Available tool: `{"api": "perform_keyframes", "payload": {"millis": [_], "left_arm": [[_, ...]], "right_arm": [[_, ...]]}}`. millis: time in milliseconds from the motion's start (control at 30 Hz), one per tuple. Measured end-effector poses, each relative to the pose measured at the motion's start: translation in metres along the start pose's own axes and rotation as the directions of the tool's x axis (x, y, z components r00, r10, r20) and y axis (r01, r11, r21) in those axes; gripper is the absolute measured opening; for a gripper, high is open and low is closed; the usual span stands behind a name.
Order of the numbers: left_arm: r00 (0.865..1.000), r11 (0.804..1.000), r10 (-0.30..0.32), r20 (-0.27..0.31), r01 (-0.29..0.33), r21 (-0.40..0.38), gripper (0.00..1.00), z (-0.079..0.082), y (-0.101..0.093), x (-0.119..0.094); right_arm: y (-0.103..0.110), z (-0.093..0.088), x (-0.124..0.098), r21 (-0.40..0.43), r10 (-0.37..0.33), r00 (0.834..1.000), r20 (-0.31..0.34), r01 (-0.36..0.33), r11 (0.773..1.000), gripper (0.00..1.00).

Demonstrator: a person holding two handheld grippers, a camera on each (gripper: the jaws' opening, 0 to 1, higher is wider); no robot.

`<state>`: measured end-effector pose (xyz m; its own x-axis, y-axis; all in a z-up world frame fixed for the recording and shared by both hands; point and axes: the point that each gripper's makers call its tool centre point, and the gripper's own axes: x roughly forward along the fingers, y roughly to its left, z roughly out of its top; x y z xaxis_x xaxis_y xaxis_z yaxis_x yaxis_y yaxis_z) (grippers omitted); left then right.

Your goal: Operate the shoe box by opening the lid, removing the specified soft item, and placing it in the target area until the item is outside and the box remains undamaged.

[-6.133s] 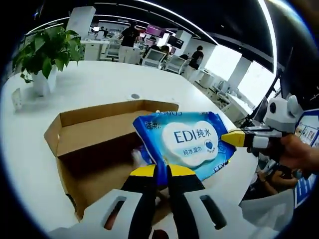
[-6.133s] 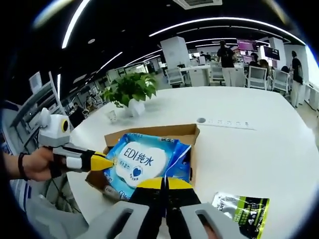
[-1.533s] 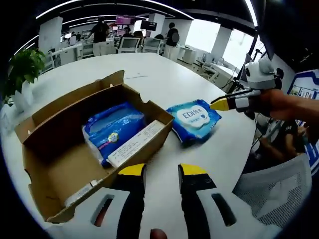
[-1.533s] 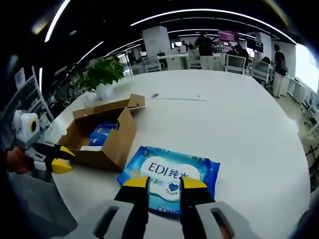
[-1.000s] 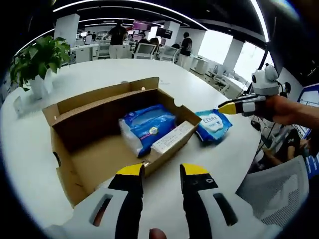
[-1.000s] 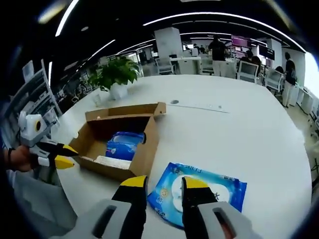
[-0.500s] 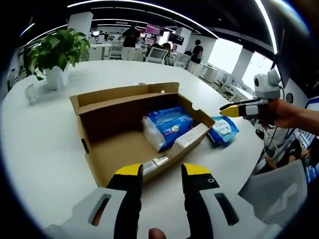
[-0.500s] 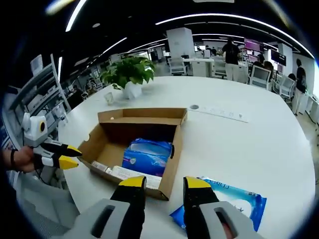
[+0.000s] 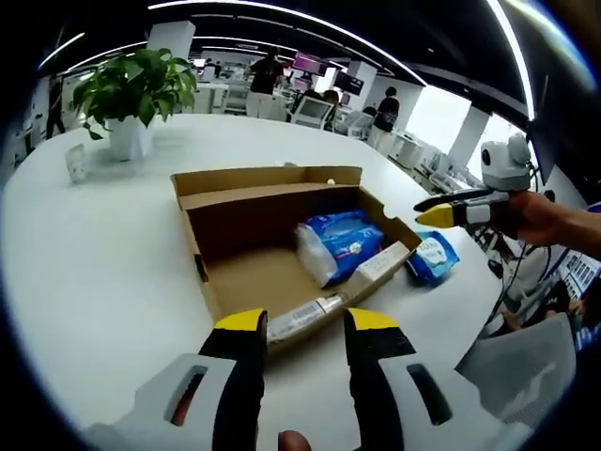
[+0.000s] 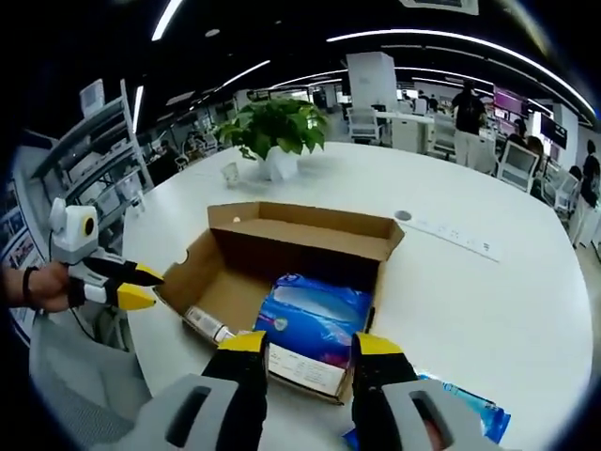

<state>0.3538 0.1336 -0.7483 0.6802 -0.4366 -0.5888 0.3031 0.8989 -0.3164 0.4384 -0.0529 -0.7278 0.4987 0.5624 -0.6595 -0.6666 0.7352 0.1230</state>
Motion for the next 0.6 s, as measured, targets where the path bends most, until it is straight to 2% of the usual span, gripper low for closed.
{"api": "perform_keyframes", "payload": {"millis": [200,367,600], "left_arm": [[1.0,1.0,0.006,0.022,-0.005,-0.026,0.34,0.003,0.005,-0.001],[1.0,1.0,0.011,0.023,-0.011,-0.01,0.35,0.004,0.009,-0.001],[0.999,1.0,0.023,0.035,-0.023,-0.009,0.37,0.005,0.013,-0.003]], "right_arm": [[0.012,0.012,0.015,-0.073,0.041,0.999,-0.028,-0.043,0.996,0.35],[0.021,0.017,0.026,-0.131,0.064,0.996,-0.06,-0.071,0.989,0.37],[0.032,0.017,0.034,-0.241,0.082,0.988,-0.13,-0.111,0.964,0.39]]}}
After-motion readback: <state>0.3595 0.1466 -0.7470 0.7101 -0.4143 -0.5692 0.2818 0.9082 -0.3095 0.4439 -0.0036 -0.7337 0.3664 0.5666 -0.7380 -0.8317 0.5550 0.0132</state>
